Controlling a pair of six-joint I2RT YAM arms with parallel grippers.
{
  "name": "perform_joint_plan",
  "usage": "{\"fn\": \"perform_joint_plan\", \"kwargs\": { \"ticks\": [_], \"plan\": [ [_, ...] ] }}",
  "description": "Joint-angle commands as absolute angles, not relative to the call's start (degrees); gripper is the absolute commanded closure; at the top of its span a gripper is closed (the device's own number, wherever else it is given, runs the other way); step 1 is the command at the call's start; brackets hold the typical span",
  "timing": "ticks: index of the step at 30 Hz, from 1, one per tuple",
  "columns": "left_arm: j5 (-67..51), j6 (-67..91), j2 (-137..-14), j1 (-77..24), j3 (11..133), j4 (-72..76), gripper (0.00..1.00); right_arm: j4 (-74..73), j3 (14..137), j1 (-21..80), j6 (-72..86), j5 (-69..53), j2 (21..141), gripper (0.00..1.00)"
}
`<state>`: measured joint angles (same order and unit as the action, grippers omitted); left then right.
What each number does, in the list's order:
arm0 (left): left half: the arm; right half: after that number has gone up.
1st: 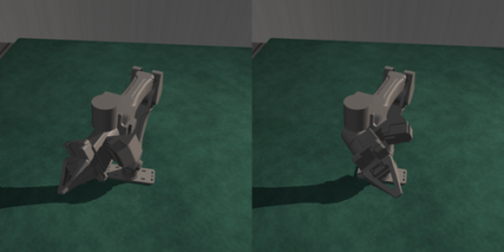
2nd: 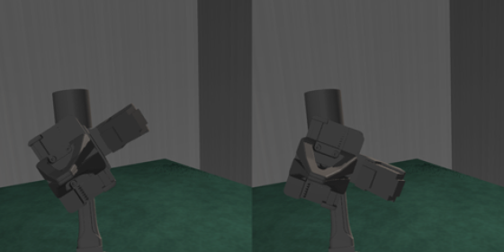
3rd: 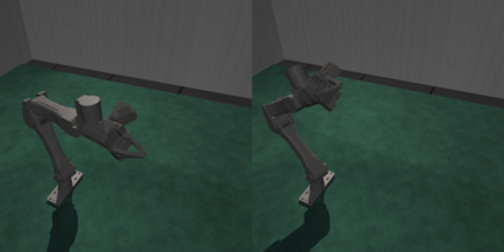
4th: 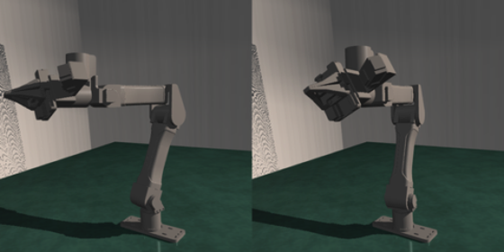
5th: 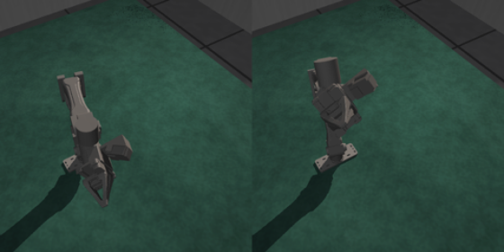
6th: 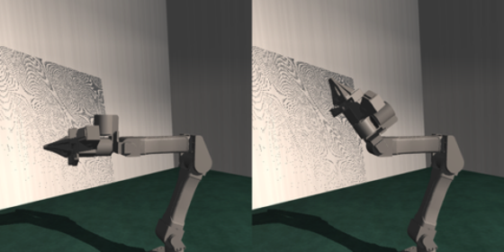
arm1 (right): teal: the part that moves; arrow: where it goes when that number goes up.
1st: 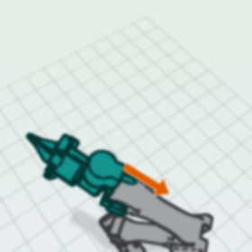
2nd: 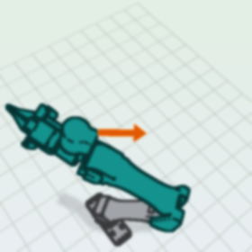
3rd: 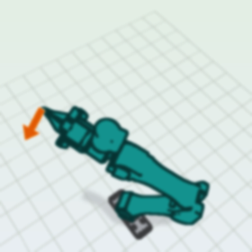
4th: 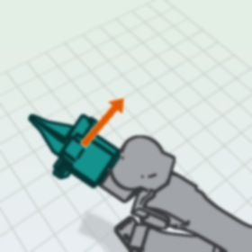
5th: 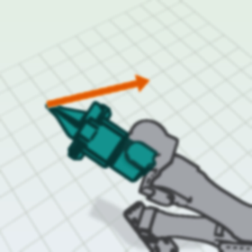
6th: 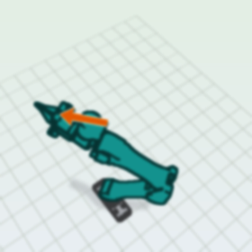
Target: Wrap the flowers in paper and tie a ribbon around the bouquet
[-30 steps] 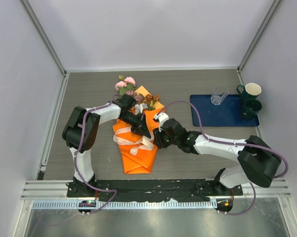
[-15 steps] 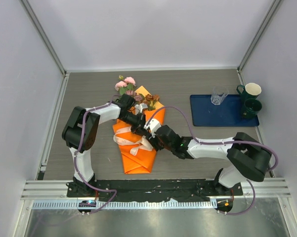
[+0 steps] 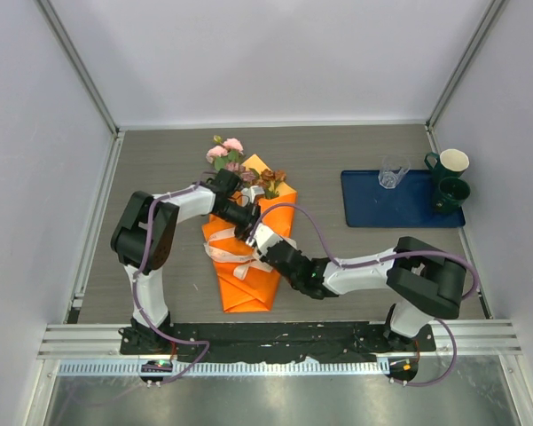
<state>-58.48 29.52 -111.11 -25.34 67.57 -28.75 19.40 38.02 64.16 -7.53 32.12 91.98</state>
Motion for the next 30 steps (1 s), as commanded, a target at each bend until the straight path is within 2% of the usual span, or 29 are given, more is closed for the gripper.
{"fn": "perform_joint_plan", "kwargs": {
  "ticks": [1,2,3,6,7,8,9,11,12,13,15,19,20,23,30],
  "plan": [
    [-59.9,29.1,-109.6,-25.0,66.9,-27.9,1.0,28.0,37.7,64.7,-7.8,37.4,90.6,0.77],
    [-59.9,29.1,-109.4,-24.9,66.9,-28.0,1.0,26.5,38.2,64.7,-7.5,36.9,90.4,0.85],
    [-59.7,29.2,-109.2,-24.8,67.0,-28.1,1.0,25.2,38.6,64.8,-5.9,36.7,90.0,1.0],
    [-57.9,29.6,-108.2,-24.4,67.1,-28.1,0.99,21.4,37.7,64.8,-3.0,33.9,87.5,1.0],
    [-56.5,29.6,-107.3,-24.3,67.6,-28.4,0.95,20.0,37.2,64.8,-0.8,32.8,86.8,1.0],
    [-54.9,29.6,-106.7,-24.1,67.9,-29.9,0.89,18.6,36.8,64.8,-0.2,30.2,85.9,1.0],
    [-51.6,29.7,-105.9,-23.6,68.1,-30.4,0.72,17.4,36.7,64.8,1.7,28.5,84.9,1.0],
    [-48.4,30.4,-101.9,-23.2,67.9,-30.1,0.57,14.0,36.8,64.8,4.1,25.7,84.1,1.0],
    [-47.4,30.6,-100.0,-22.9,67.8,-29.8,0.45,13.2,36.7,64.8,4.9,23.3,83.8,1.0],
    [-45.0,31.4,-98.3,-22.7,67.4,-29.5,0.41,12.6,36.6,64.8,5.8,22.4,83.3,1.0],
    [-41.2,31.5,-93.4,-21.6,67.4,-30.8,0.39,11.3,36.8,64.8,6.8,21.1,83.1,1.0],
    [-22.8,30.5,-85.6,-20.8,67.0,-39.3,0.37,7.8,38.2,64.7,6.9,19.0,83.8,1.0],
    [-14.4,31.1,-84.4,-20.8,66.5,-40.5,0.38,7.6,38.2,64.7,6.9,19.0,83.9,1.0],
    [-4.5,31.0,-81.3,-20.8,63.6,-44.1,0.38,7.6,38.1,64.6,6.7,19.4,83.8,1.0],
    [1.6,31.4,-84.3,-20.8,58.5,-45.9,0.33,8.1,38.4,64.2,8.1,18.4,83.8,1.0]
  ]
}}
